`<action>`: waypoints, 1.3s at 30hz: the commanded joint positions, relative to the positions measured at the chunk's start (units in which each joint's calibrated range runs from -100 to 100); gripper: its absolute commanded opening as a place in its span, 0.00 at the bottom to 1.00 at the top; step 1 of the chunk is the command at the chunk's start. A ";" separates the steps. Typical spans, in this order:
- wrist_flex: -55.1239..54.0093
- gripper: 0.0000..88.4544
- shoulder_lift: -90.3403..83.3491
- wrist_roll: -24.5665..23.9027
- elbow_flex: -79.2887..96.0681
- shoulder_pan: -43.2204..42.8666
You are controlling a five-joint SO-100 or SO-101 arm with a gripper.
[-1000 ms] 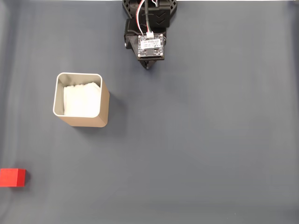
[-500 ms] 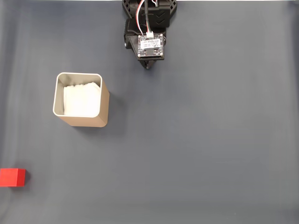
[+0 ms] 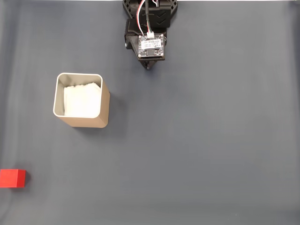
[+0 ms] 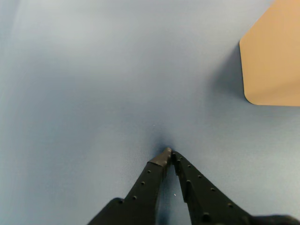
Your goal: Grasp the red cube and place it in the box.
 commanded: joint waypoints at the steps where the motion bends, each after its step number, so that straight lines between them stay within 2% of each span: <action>1: 0.89 0.00 0.00 0.10 0.64 0.19; 9: -14.62 0.00 0.00 -3.13 0.64 -0.09; 17: -26.93 0.00 0.17 -2.64 -2.10 0.27; 39: -29.39 0.00 27.60 -3.52 -47.49 0.62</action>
